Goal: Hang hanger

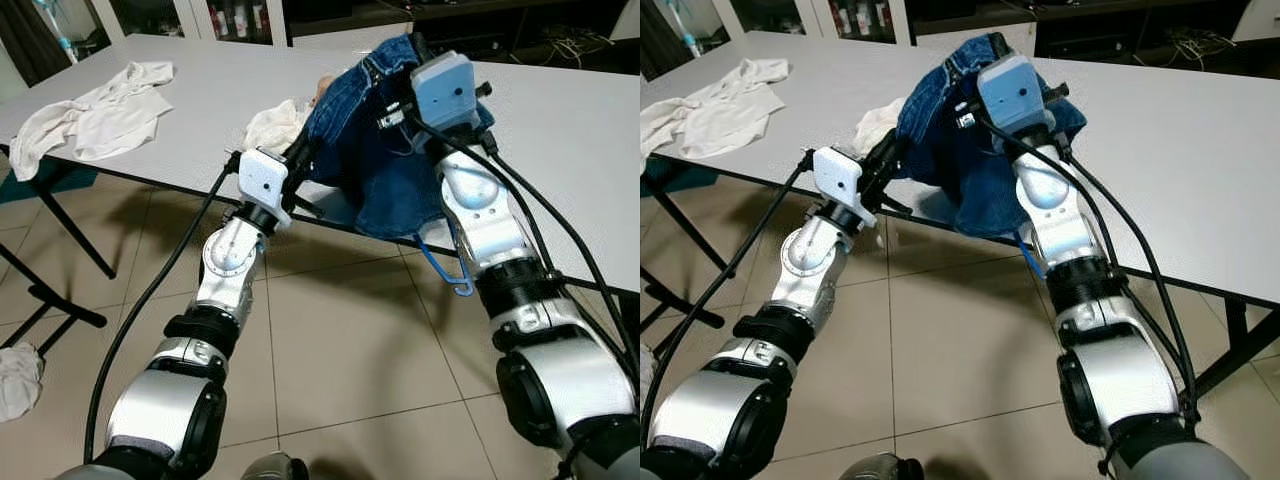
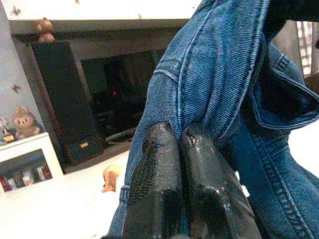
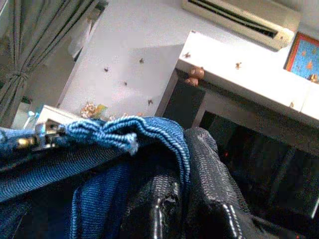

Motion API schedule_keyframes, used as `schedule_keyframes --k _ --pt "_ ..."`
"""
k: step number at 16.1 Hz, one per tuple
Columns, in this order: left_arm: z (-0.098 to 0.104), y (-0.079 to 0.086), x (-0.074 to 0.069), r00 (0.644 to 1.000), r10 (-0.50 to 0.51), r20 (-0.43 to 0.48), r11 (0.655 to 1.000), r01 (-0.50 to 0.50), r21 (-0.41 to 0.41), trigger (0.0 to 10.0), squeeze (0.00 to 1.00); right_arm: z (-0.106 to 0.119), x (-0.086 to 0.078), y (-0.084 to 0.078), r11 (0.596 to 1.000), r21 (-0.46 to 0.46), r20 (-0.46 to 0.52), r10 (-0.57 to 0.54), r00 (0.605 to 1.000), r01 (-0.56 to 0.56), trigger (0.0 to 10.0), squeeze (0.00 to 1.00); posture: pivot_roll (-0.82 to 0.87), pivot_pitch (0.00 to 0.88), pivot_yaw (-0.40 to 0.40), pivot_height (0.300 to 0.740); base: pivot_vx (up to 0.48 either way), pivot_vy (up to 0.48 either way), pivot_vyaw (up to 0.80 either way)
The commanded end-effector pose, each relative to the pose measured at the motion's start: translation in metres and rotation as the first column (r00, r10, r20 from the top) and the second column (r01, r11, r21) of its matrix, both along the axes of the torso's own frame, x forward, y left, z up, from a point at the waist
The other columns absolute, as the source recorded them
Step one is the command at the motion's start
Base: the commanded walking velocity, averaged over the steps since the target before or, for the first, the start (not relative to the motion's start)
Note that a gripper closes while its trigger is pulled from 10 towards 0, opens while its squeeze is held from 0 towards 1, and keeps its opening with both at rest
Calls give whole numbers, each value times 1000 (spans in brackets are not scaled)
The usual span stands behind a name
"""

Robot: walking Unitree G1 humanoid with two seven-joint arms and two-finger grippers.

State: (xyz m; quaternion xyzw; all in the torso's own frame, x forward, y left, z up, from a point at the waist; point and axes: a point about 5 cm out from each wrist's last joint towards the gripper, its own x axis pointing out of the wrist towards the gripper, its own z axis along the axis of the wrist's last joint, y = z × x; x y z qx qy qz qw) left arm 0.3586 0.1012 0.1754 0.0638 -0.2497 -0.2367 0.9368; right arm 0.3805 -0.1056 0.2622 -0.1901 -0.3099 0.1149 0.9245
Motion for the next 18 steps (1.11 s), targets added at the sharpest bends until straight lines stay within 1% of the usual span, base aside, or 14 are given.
schedule_keyframes --k 1,3,6,9,11,13,14,15,16,18 --pt "7 8 1 999 31 36 999 -30 -23 10000 0 25 -4 4 1000 27 115 12 993 -15 10000 0 -58 0 117 740 0 0 0" --pt "10 8 1 998 32 59 999 -31 -28 10000 0 37 -7 7 999 31 190 14 982 -20 10000 0 -60 0 117 740 0 0 0" --pt "14 8 -1 995 39 92 999 -37 -22 10000 0 47 -11 14 997 29 247 59 967 -68 10000 0 -59 0 115 740 0 0 0" --pt "20 13 0 990 65 123 998 -62 -26 10000 0 50 -16 22 991 14 259 127 957 -135 10000 0 -56 0 111 740 0 0 0" --pt "26 17 0 983 92 156 996 -91 -18 10000 0 48 -21 32 977 -4 247 207 947 -213 10000 0 -52 0 109 740 0 0 0" --pt "31 19 -1 979 102 177 995 -98 -27 10000 0 46 -25 37 967 -26 235 253 938 -255 10000 0 -51 0 108 740 0 0 0" --pt "34 20 -2 977 97 190 995 -93 -31 9098 0 44 -28 41 959 -38 229 282 932 -281 10000 0 -48 0 105 740 0 0 0" --pt "35 20 -3 976 97 196 995 -92 -32 4000 0 44 -29 42 956 -41 226 292 929 -291 10000 0 -48 0 105 740 0 0 0" --pt "36 22 -5 975 91 203 996 -88 -25 0 0 42 -31 44 950 -40 214 310 926 -308 10000 0 -47 0 104 740 0 0 0" --pt "36 25 -9 973 84 217 996 -84 -11 0 0 39 -33 46 944 -39 188 329 925 -328 10000 0 -41 0 101 740 0 0 0"
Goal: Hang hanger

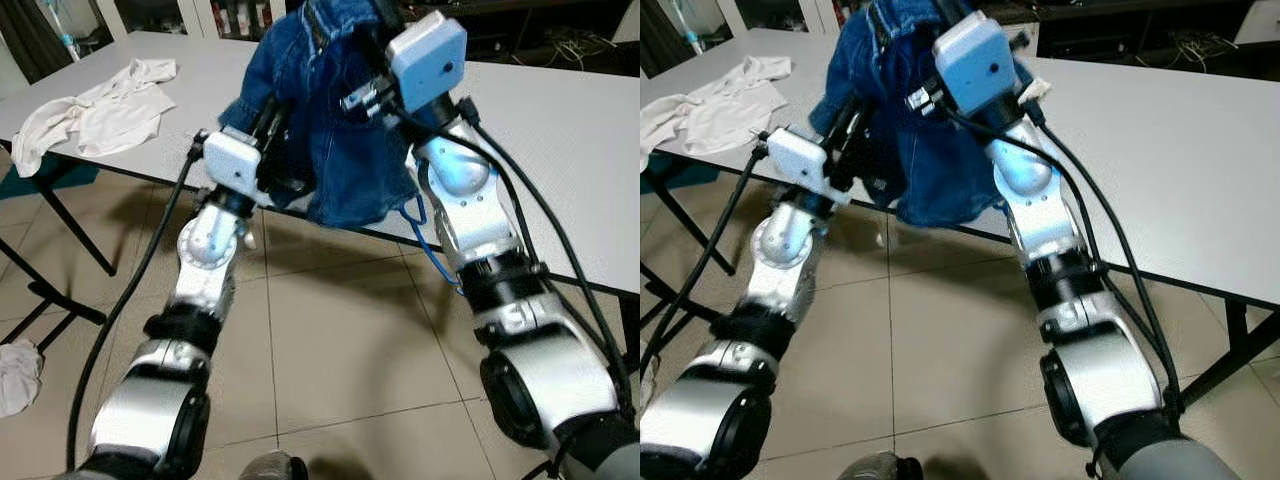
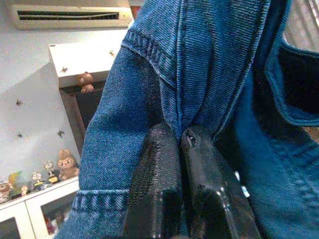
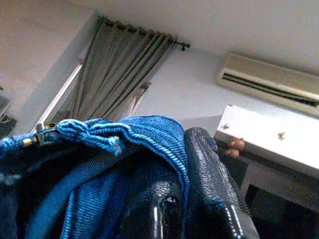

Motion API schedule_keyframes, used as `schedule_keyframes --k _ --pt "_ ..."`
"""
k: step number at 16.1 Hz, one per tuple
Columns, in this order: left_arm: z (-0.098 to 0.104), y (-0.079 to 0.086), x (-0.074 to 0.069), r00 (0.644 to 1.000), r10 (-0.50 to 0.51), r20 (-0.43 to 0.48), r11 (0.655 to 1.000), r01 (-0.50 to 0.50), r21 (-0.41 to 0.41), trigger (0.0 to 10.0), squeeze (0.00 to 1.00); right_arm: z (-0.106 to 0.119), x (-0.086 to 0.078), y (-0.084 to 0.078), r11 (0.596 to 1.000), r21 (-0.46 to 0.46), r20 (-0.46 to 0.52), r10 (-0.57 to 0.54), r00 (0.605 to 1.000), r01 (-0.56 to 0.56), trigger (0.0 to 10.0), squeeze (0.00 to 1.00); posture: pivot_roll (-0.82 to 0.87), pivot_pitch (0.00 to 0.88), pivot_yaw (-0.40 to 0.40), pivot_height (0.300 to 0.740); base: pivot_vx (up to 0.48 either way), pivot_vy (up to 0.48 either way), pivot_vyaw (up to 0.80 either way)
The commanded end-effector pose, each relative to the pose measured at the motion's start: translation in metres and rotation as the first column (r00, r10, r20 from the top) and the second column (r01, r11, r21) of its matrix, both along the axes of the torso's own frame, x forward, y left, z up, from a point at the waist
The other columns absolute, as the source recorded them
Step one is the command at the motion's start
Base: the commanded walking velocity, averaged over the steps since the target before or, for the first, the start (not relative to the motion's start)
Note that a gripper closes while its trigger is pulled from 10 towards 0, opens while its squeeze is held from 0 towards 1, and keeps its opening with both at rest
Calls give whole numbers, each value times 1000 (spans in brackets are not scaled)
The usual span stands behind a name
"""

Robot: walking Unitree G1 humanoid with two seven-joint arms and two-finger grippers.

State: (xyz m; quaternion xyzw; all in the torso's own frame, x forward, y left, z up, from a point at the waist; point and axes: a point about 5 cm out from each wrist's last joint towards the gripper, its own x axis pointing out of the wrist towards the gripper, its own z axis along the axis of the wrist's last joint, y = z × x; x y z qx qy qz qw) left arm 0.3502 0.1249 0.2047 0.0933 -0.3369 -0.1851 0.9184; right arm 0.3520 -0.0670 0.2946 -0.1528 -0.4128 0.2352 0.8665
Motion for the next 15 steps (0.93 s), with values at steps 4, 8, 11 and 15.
schedule_keyframes --k 4,8,11,15 --pt "6 8 -6 1000 -15 24 1000 14 21 0 0 -5 5 7 1000 -20 -83 -12 996 11 10000 0 -30 0 95 740 0 0 0" --pt "6 4 -17 997 -73 38 997 74 -18 0 0 -12 11 3 998 -38 -150 -56 987 51 10000 0 -28 0 96 740 0 0 0" --pt "23 7 -34 985 -156 73 985 161 -62 0 0 -16 4 10 999 -37 -171 2 985 -8 10000 0 -23 0 93 740 0 0 0" --pt "21 10 -71 927 -374 -14 925 372 -83 0 0 -30 -10 23 989 -43 -241 127 962 -142 10000 0 -6 0 85 740 0 0 0"
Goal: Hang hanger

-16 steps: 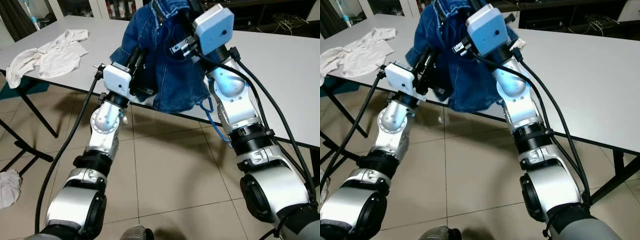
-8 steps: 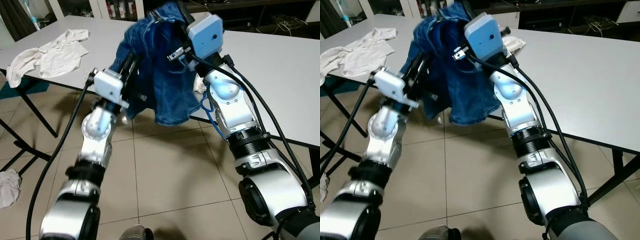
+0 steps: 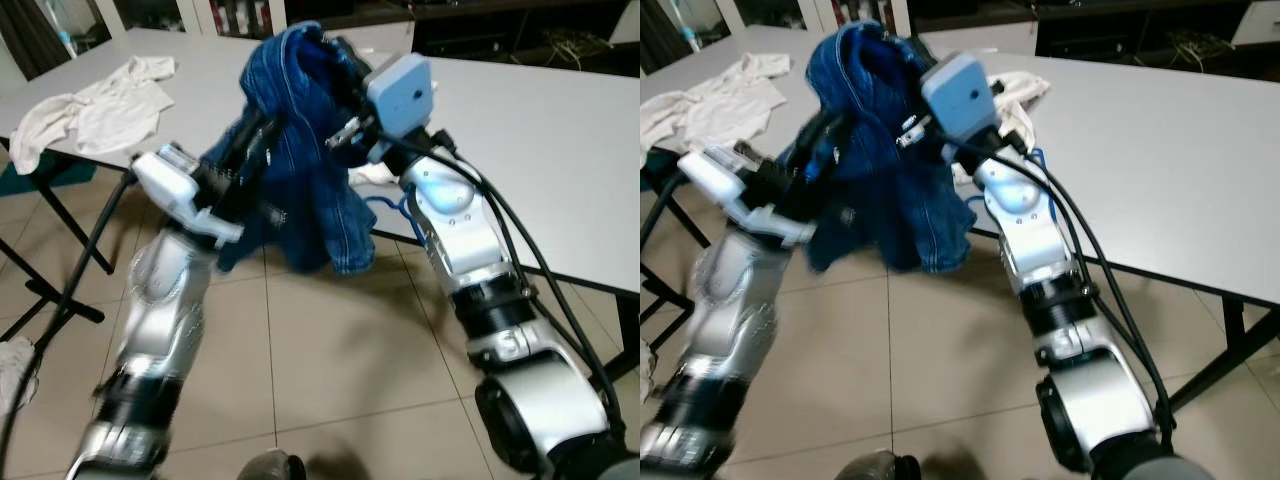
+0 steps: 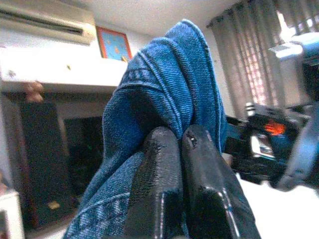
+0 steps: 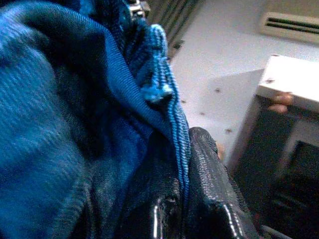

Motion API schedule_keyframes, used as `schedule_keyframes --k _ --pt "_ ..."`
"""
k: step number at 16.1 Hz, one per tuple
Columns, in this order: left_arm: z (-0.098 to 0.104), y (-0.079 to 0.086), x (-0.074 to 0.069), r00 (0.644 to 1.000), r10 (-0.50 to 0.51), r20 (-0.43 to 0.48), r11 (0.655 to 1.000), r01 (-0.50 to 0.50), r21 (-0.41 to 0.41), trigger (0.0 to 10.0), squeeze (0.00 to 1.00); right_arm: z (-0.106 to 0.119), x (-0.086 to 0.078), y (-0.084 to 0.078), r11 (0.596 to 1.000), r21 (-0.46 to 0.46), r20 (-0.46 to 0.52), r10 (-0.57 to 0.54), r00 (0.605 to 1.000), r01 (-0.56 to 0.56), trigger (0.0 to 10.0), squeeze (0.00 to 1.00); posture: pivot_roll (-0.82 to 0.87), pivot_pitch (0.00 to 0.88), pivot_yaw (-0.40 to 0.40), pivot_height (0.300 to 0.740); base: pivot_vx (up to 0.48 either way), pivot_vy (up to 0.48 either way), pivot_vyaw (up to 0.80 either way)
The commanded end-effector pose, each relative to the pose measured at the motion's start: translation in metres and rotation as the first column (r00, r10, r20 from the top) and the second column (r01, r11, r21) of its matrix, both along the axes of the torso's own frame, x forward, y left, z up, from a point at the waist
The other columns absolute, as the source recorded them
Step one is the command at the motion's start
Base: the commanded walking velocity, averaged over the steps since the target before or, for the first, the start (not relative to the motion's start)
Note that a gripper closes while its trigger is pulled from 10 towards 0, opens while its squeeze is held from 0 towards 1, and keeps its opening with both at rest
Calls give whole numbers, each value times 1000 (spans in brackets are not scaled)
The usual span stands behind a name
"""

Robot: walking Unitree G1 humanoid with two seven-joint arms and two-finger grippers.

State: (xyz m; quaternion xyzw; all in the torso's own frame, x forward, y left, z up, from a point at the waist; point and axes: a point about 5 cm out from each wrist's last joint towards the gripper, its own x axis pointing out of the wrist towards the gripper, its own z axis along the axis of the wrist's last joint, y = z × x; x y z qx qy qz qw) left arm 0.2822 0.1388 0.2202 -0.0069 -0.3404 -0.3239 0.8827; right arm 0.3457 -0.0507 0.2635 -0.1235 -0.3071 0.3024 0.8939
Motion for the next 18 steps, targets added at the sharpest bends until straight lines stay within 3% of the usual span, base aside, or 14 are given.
schedule_keyframes --k 1,5,8,13,15,18 --pt "0 -1 -12 997 -78 -29 997 79 23 0 0 -6 -7 9 997 -21 -22 68 997 -69 10000 0 4 0 82 740 0 0 0" --pt "-8 13 -41 973 -144 -179 989 148 7 0 0 -27 -18 12 987 -43 -130 146 981 -153 10000 0 24 0 77 740 0 0 0" --pt "-22 20 -51 953 -150 -263 987 162 23 0 0 -39 -21 9 985 -50 -178 151 972 -162 10000 0 24 0 77 740 0 0 0" --pt "-22 26 -62 929 -181 -323 982 191 -3 0 0 -58 -30 -6 985 -80 -251 127 960 -151 10000 0 30 0 70 740 0 0 0" --pt "-22 29 -67 908 -225 -353 973 231 -26 0 0 -58 -34 -4 982 -72 -263 151 953 -176 10000 0 28 0 70 740 0 0 0" --pt "-30 29 -77 848 -308 -432 947 315 -57 0 0 -69 -42 1 963 -95 -318 210 925 -251 10000 0 32 0 68 740 0 0 0"
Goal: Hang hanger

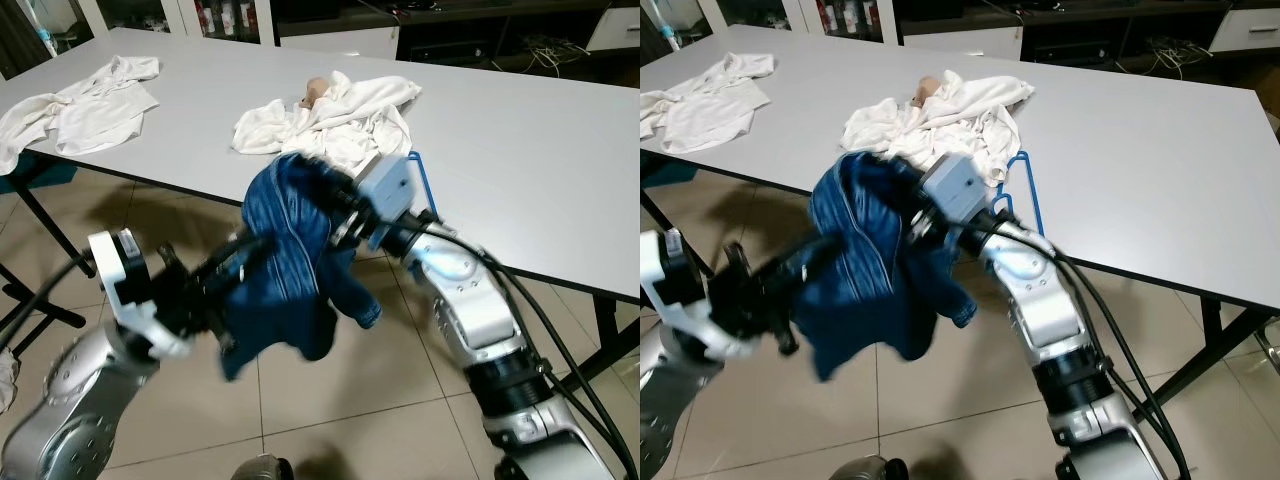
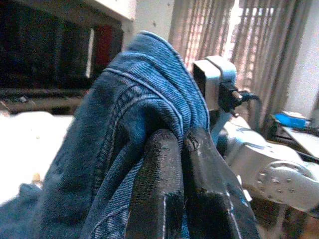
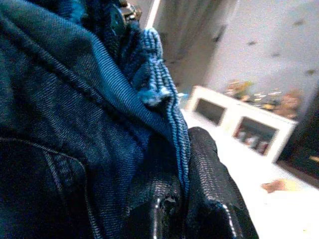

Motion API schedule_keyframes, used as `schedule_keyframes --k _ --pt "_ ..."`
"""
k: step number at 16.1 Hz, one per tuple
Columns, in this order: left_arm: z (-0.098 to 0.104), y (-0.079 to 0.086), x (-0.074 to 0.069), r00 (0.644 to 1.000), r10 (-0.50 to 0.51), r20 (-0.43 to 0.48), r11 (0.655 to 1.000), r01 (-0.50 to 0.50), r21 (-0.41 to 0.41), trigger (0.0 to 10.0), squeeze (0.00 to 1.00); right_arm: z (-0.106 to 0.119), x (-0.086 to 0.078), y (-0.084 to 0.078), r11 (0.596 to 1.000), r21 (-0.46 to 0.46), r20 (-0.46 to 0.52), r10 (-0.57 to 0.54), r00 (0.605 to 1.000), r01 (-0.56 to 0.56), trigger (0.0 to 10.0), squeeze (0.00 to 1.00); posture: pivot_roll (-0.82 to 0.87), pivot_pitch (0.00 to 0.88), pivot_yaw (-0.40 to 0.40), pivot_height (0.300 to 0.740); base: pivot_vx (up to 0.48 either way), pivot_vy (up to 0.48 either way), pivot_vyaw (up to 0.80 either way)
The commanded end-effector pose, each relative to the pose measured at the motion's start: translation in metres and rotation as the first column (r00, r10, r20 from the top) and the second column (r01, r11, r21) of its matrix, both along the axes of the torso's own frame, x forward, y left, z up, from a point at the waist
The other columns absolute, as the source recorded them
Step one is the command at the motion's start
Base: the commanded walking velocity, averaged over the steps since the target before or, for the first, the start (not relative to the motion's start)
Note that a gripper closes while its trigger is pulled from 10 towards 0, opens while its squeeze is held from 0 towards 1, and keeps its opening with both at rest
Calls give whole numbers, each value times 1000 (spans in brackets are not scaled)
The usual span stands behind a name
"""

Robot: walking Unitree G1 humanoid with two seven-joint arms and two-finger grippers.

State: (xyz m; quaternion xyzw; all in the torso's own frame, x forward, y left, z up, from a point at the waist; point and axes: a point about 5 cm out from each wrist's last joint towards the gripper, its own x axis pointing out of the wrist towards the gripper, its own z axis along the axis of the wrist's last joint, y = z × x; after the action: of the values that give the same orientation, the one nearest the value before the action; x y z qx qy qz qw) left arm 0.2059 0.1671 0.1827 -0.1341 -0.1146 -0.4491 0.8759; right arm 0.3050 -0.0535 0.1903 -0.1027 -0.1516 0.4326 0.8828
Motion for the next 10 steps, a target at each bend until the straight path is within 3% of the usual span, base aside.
schedule_keyframes --k 1,3,6,10 --pt "0 0 -4 999 -36 -18 999 36 -7 0 0 -9 -8 7 997 -31 -43 74 996 -76 10000 0 33 0 65 740 0 0 0" --pt "-17 2 -11 990 -76 -123 997 75 -7 0 0 -33 -15 7 989 -79 -129 116 985 -127 10000 0 34 0 63 740 0 0 0" --pt "-40 6 -20 969 -88 -232 995 96 24 0 0 -55 -16 2 987 -112 -203 90 975 -114 10000 0 34 0 63 740 0 0 0" --pt "-64 9 -19 953 -67 -296 993 93 74 0 0 -72 -15 1 989 -128 -257 41 966 -76 10000 0 29 0 63 740 0 0 0"
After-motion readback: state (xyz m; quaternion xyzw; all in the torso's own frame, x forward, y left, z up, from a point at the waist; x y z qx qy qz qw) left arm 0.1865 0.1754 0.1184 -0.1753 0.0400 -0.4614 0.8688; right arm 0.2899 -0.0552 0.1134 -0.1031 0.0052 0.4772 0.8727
